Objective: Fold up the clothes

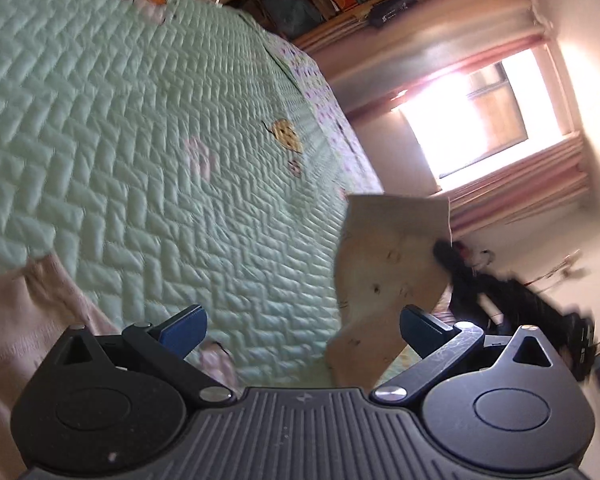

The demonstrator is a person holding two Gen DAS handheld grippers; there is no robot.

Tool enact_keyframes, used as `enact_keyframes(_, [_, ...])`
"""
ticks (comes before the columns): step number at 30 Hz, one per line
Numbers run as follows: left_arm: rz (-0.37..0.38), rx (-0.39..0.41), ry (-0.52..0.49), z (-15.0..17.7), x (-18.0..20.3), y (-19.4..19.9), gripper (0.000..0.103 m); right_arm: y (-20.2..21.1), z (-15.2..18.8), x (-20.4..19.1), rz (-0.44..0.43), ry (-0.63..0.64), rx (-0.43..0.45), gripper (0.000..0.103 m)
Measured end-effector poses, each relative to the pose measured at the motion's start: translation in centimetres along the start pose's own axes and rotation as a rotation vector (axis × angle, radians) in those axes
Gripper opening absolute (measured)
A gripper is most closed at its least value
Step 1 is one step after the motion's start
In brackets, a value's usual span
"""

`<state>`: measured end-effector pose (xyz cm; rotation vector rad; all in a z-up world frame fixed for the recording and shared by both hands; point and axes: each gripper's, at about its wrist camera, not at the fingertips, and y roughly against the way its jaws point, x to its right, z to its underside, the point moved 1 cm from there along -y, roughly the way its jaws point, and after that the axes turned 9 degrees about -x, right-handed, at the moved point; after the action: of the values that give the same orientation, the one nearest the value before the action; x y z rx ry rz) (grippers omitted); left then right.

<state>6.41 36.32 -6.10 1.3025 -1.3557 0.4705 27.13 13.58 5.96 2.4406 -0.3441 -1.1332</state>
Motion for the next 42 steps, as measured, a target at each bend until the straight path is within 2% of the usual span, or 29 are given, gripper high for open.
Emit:
enact_keyframes(3, [0.114,-0.057,0.085,0.7,-0.9,0.6,0.102,0.1,4.5,-2.5,0.003,0.006,-0.031,0.002])
enact_keyframes(4, [0.113,-0.069,0.106,1.0,-1.2,0.9,0.102,-0.1,6.2,-3.2,0.016,0.022,-0.055,0.002])
enact_keyframes(7, [0.018,-0.096,0.123,2.4,-2.2,1.5,0.102,-1.3,12.0,-5.0,0.086,0.132,-0.152,0.002])
enact_keyframes(9, [-0.004,-0.129,0.148,3.2,-3.0,1.6,0.102,-2.4,15.5,-6.0,0.181,0.252,-0.211,0.009])
enact_keyframes(11, [-0.014,-0.151,0.154,3.7,-3.4,1.7,0.102,-2.7,18.0,-6.2,0.23,0.294,-0.223,0.011])
enact_keyframes(13, [-0.036,-0.152,0.137,4.2,-3.2,1.8,0.102,-1.5,19.3,-6.0,0.247,0.277,-0.17,0.021])
enact_keyframes(15, [-0.051,-0.154,0.13,4.5,-2.9,1.9,0.102,0.4,20.0,-6.0,0.239,0.242,-0.098,0.039])
enact_keyframes(18, [-0.068,-0.179,0.133,5.0,-2.3,1.4,0.102,3.7,21.4,-6.0,0.226,0.212,-0.051,0.05])
enact_keyframes(24, [-0.055,-0.26,0.207,6.8,-1.4,-0.2,0.102,11.2,25.4,-4.2,0.29,0.116,-0.001,0.052])
enact_keyframes(27, [-0.08,-0.247,0.219,7.4,-1.6,-0.9,0.102,14.7,27.3,-2.6,0.313,0.018,0.064,0.054])
enact_keyframes(31, [-0.091,-0.202,0.224,8.1,-1.6,-1.2,0.102,17.2,29.2,-1.0,0.363,-0.047,0.138,0.06])
enact_keyframes(34, [-0.124,-0.183,0.172,8.3,-0.8,-1.4,0.095,17.9,30.2,-0.3,0.373,-0.075,0.162,0.062])
enact_keyframes(36, [-0.185,-0.189,0.132,8.4,-0.2,-1.8,0.082,18.2,30.9,0.1,0.364,-0.1,0.169,0.063])
enact_keyframes(40, [-0.261,-0.194,0.078,8.4,0.9,-2.1,0.07,18.5,32.5,0.9,0.307,-0.183,0.187,0.063])
enact_keyframes(42, [-0.293,-0.192,0.053,8.4,1.2,-2.0,0.058,18.7,33.2,1.1,0.303,-0.204,0.19,0.063])
